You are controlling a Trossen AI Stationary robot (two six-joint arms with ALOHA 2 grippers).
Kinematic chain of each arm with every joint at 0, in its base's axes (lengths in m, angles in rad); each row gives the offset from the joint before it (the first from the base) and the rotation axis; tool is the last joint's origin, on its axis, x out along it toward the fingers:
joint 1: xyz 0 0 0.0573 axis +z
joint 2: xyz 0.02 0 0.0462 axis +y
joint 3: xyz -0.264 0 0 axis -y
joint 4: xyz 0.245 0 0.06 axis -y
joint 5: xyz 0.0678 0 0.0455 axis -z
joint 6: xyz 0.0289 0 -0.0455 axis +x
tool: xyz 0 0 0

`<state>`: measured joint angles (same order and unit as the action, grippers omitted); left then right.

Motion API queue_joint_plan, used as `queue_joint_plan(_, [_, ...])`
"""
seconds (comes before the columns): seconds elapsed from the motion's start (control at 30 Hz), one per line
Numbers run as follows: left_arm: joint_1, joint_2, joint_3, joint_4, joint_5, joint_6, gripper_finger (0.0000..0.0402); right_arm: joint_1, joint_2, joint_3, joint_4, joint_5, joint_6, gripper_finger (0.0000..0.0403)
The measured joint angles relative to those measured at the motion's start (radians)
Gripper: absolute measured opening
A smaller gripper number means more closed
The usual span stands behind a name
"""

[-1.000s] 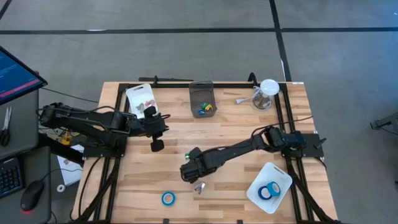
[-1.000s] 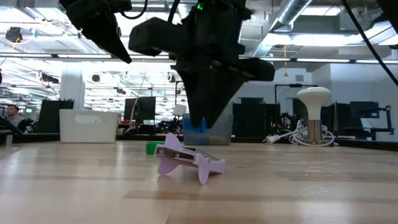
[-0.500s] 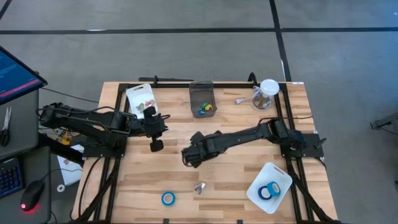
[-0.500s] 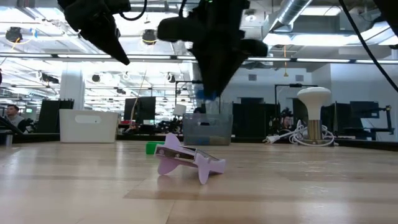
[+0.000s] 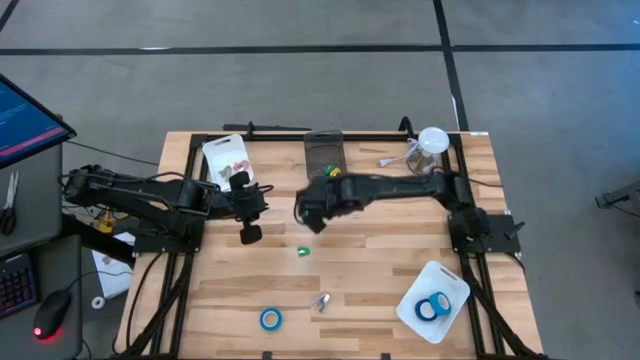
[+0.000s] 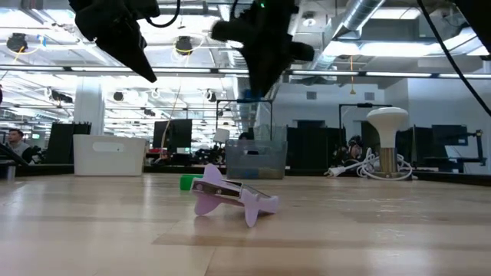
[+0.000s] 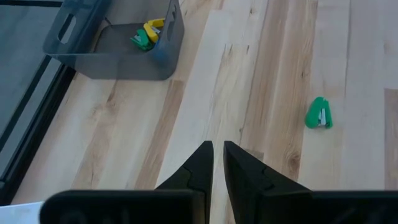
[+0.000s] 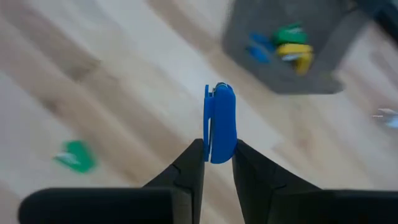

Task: Pick and place Stapler, Stapler remover, tape
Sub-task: Put the blue stapler into the black bin

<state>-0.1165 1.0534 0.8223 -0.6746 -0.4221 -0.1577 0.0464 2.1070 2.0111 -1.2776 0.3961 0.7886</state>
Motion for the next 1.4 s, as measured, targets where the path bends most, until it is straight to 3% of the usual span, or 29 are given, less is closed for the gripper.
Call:
queue_joint_plan(0.43, [0.0, 0.0, 0.0, -0.002, 0.0, -0.004, 0.003, -0.212, -0.009, -0.001, 0.139, -0.102, -0.237, 0.0065])
queue_joint_plan(0.87, [0.0, 0.0, 0.0, 0.001, 0.0, -0.004, 0.003, -0.403, -0.008, -0.004, 0.232, -0.26, -0.343, 0.0065])
queue_joint_plan(1.3, [0.0, 0.0, 0.0, 0.003, 0.0, -0.004, 0.003, -0.453, 0.035, -0.15, 0.371, -0.351, -0.353, 0.0065])
queue_joint_plan(1.4, [0.0, 0.0, 0.0, 0.003, 0.0, -0.004, 0.003, -0.464, 0.071, -0.159, 0.334, -0.375, -0.352, 0.0065])
